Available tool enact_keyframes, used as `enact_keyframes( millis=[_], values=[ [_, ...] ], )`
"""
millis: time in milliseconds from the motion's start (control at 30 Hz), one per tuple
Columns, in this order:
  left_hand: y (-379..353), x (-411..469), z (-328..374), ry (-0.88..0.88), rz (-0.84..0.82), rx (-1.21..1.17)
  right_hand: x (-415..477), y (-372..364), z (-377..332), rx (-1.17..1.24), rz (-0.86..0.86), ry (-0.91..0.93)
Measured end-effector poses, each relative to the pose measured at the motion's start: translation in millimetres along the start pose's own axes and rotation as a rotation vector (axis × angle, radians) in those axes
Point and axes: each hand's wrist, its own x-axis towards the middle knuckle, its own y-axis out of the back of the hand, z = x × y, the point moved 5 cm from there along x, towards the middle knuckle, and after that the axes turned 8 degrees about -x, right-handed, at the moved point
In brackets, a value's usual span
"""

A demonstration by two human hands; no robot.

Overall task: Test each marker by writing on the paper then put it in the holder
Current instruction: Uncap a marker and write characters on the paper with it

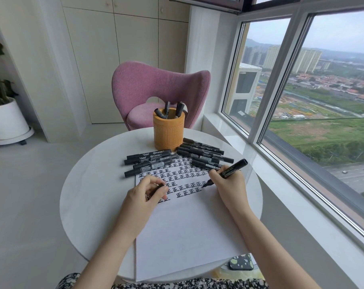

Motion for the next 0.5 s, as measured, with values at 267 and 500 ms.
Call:
enact_keyframes(
  millis=[267,500],
  values=[
    [0.5,-0.3,0.3,0.007,0.0,-0.013,-0.7,0.7,0.1,-0.02,0.001,0.013],
    [0.6,-0.9,1.0,0.0,0.003,-0.003,-0.7,1.6,1.3,0.002,0.006,0.003]
  ],
)
